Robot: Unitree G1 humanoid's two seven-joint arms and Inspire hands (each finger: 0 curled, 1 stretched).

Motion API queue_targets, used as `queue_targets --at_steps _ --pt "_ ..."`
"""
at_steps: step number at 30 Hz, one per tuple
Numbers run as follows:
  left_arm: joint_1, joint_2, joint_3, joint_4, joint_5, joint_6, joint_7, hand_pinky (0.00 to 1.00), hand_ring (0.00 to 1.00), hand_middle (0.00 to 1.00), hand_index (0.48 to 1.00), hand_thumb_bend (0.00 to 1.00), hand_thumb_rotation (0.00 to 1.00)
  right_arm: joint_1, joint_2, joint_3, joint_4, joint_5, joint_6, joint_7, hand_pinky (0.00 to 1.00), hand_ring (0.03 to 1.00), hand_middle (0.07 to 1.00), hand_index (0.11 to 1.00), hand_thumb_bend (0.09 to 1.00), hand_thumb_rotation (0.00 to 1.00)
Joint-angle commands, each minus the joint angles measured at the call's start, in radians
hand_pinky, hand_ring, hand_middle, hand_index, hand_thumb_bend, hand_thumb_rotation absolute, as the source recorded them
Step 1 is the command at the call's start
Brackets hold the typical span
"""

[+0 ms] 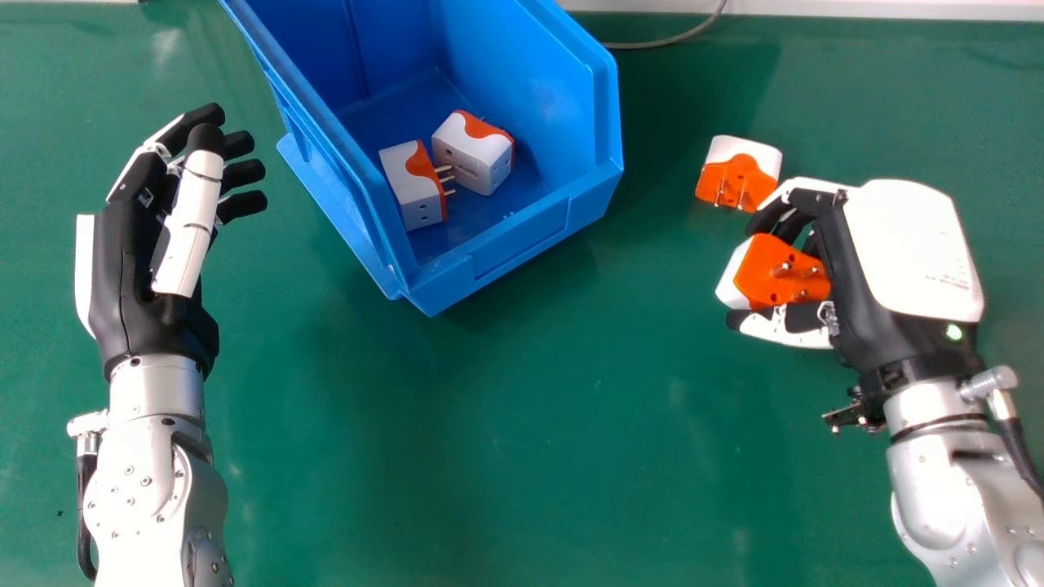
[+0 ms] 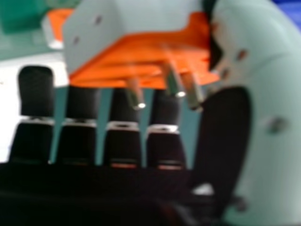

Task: Pick all objects and put in blue box

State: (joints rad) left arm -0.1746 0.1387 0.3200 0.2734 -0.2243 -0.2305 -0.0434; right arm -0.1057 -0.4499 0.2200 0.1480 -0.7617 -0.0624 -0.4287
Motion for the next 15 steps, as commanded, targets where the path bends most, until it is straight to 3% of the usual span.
queue_targets --at_steps 1,4,7,10,12,15 --pt "0.003 0.003 -0.001 -0.028 0.004 -0.012 0.001 0.62 0.66 0.68 0.715 0.59 0.56 -0.006 0.0 -0.019 -0.001 -0.009 -0.054 -0.076 0.34 0.422 0.515 0.518 0.522 0.0" --pt "0.007 0.0 -0.002 -0.029 0.001 -0.018 -0.003 0.62 0.65 0.68 0.714 0.59 0.56 -0.009 -0.006 -0.016 0.026 -0.021 -0.116 -0.15 0.34 0.419 0.51 0.52 0.517 0.0" --pt "0.012 0.003 -0.008 -0.025 0.02 -0.033 0.0 0.62 0.65 0.68 0.714 0.59 0.56 -0.013 -0.021 -0.006 0.053 -0.058 -0.183 -0.235 0.34 0.419 0.51 0.52 0.517 0.0" --pt "0.015 0.001 -0.008 -0.026 0.029 -0.035 0.003 0.62 0.65 0.68 0.711 0.58 0.56 -0.015 -0.024 -0.001 0.075 -0.085 -0.235 -0.301 0.35 0.425 0.506 0.515 0.514 0.0" --pt "0.021 -0.006 -0.012 -0.039 0.035 -0.033 0.009 0.62 0.65 0.68 0.711 0.58 0.56 -0.011 -0.027 0.002 0.079 -0.09 -0.261 -0.313 0.35 0.425 0.506 0.515 0.514 0.0" --pt "0.03 -0.015 -0.018 -0.048 0.03 -0.037 0.004 0.62 0.65 0.68 0.711 0.58 0.56 -0.002 -0.038 0.008 0.073 -0.101 -0.282 -0.301 0.35 0.425 0.506 0.515 0.514 0.0"
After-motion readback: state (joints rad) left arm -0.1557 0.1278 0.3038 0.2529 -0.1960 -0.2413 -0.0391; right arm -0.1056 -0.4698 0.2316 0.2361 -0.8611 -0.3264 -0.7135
